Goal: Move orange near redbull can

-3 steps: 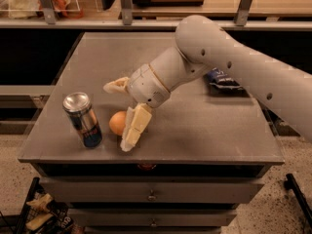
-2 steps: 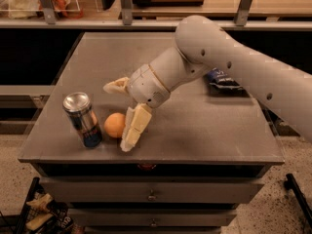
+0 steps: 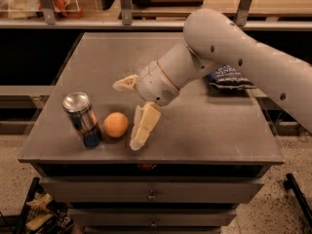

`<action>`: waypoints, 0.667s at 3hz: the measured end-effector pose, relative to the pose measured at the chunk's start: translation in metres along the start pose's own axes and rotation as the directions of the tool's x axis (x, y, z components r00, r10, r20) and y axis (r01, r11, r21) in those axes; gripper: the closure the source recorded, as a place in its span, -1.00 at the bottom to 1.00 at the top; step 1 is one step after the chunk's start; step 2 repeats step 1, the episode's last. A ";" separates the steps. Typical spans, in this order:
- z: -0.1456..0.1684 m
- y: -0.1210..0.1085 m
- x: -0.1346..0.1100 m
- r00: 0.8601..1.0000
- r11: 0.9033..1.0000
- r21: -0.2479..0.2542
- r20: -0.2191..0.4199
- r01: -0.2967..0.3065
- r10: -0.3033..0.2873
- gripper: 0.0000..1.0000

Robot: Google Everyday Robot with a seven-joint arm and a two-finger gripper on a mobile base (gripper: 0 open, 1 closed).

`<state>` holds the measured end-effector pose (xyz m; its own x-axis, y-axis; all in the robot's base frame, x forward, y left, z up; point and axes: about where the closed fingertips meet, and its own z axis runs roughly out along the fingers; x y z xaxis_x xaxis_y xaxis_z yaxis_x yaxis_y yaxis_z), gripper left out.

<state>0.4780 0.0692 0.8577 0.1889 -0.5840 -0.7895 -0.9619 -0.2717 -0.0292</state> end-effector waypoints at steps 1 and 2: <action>0.000 0.000 0.000 1.000 1.000 0.000 0.000 0.000 0.000 -1.00; 0.000 0.000 0.000 1.000 1.000 0.000 0.000 0.000 0.000 -1.00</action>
Offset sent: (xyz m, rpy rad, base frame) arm 0.0000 0.0000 0.0000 0.0000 0.0000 0.0000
